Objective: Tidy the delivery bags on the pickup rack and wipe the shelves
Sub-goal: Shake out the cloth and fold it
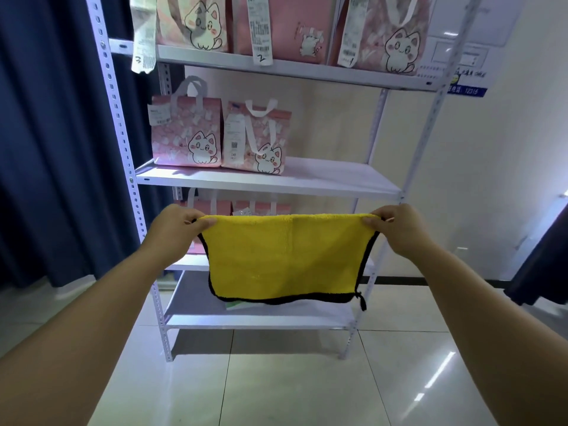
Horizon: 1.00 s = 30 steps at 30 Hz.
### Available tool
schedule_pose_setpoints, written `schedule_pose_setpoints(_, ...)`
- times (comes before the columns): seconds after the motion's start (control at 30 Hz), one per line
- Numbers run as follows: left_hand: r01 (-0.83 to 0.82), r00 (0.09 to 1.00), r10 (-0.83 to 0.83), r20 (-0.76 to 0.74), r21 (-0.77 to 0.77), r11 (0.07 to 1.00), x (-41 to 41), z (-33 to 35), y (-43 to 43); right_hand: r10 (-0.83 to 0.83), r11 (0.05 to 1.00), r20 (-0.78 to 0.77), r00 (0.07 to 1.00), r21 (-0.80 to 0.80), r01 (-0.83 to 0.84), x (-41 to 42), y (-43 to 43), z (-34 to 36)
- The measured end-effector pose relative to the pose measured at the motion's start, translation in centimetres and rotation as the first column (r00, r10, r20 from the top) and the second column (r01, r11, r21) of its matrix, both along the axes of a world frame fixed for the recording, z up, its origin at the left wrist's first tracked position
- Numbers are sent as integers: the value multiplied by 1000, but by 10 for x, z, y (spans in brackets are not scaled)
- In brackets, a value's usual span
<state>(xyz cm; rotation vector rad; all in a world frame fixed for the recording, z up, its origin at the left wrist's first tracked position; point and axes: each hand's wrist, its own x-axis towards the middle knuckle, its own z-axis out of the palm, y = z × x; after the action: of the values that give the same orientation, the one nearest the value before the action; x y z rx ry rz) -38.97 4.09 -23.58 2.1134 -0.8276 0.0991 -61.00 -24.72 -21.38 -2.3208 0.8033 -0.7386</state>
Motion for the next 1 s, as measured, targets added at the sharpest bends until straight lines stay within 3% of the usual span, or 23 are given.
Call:
schedule_pose_setpoints(0.13,-26,987,-2,-163,-169,985,-2,2,3,66,967,98,993,239,-88,-9,-2,1)
schedule_pose_setpoints(0.27,-60,938,-46,-344,-290,955,-12,7,2,3,890,203,979,446,-95,-9,6,-4)
schedule_pose_setpoints(0.53,-49,861,-37,-507,-154,987,-43,-12,-18,-24,842,52,998,539,-8,9,37,-28)
schedule_pose_setpoints(0.73,62,761,-172,-626,-194,979,-77,-22,-50,152,780,24,988,611,-135,26,68,-41)
schedule_pose_setpoints(0.9,134,724,-266,-637,-249,959,-98,-26,-67,293,703,114,949,647,-294,29,92,-37)
schedule_pose_setpoints(1.0,180,703,-281,-654,-218,959,-108,-24,-70,356,779,97,929,519,-352,22,97,-39)
